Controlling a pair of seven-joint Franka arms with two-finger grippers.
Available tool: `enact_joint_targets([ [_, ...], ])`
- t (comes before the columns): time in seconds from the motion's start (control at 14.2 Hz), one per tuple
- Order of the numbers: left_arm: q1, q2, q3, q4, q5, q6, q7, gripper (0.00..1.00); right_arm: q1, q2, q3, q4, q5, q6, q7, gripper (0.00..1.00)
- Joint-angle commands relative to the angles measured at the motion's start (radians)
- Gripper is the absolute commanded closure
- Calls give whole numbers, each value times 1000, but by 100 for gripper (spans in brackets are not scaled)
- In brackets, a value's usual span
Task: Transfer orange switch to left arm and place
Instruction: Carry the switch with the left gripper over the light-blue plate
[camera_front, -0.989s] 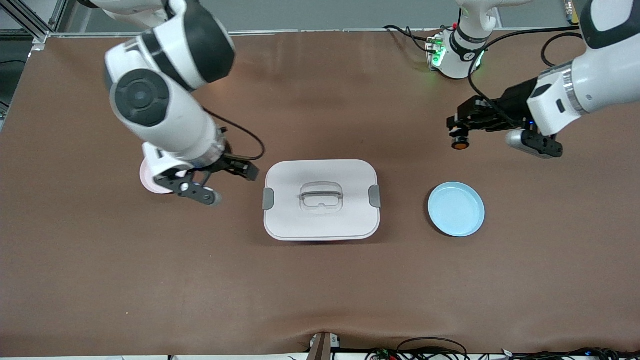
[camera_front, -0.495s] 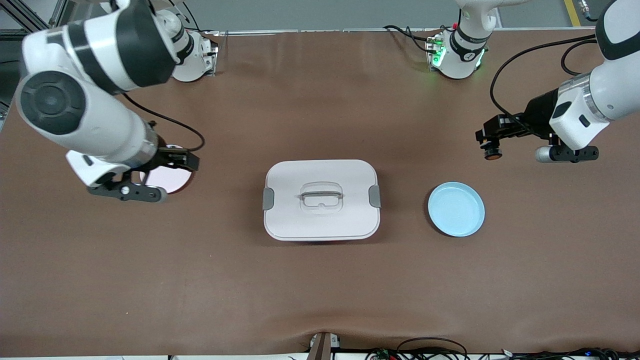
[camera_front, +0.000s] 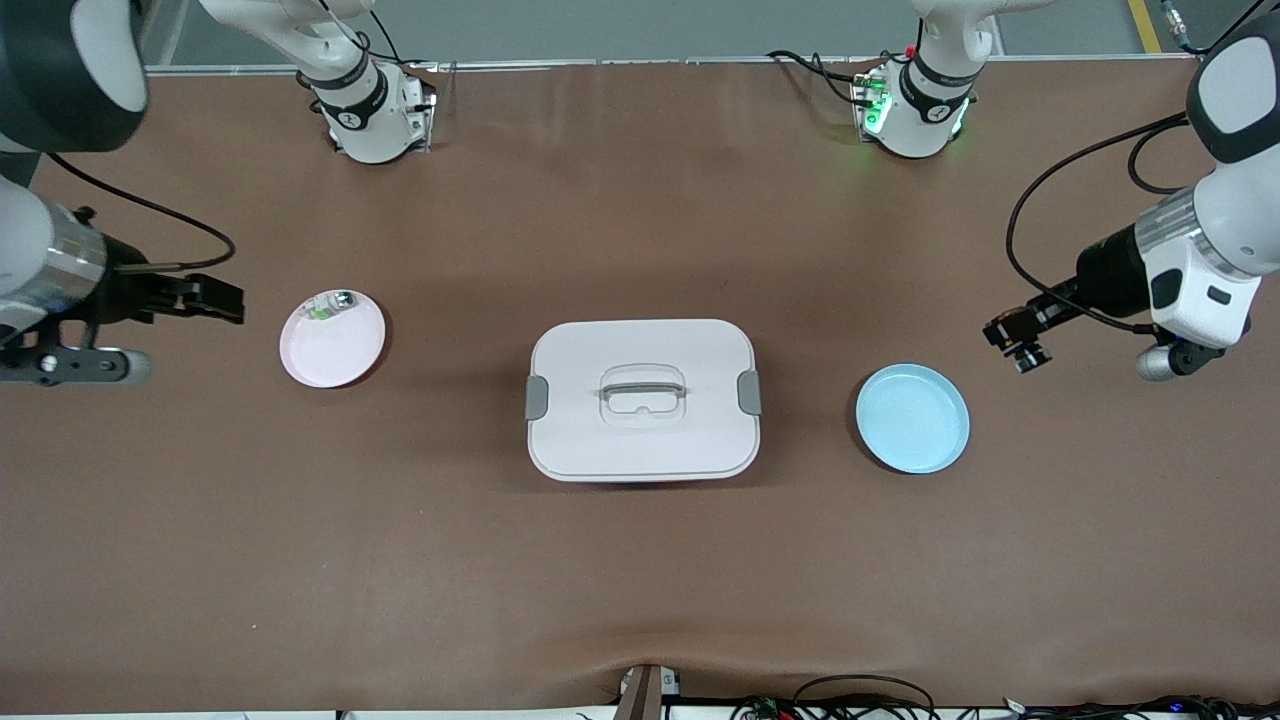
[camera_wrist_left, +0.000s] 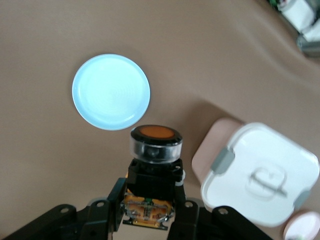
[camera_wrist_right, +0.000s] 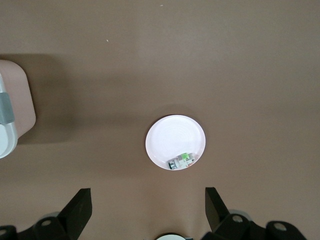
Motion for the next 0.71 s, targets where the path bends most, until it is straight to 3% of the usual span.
enact_joint_targets([
  [0.0,3,-13,-8,-62,40,102,-132,100,-70,-136,19,-159,3,64,-12,0],
  [0.35,3,-11,-8,-169,66,249,-287,100,-136,-268,19,-347,5,198,-12,0],
  [0.64,-6,32,-13,-240,176,367,-485,100,-170,-290,19,-371,43,256,-12,0],
])
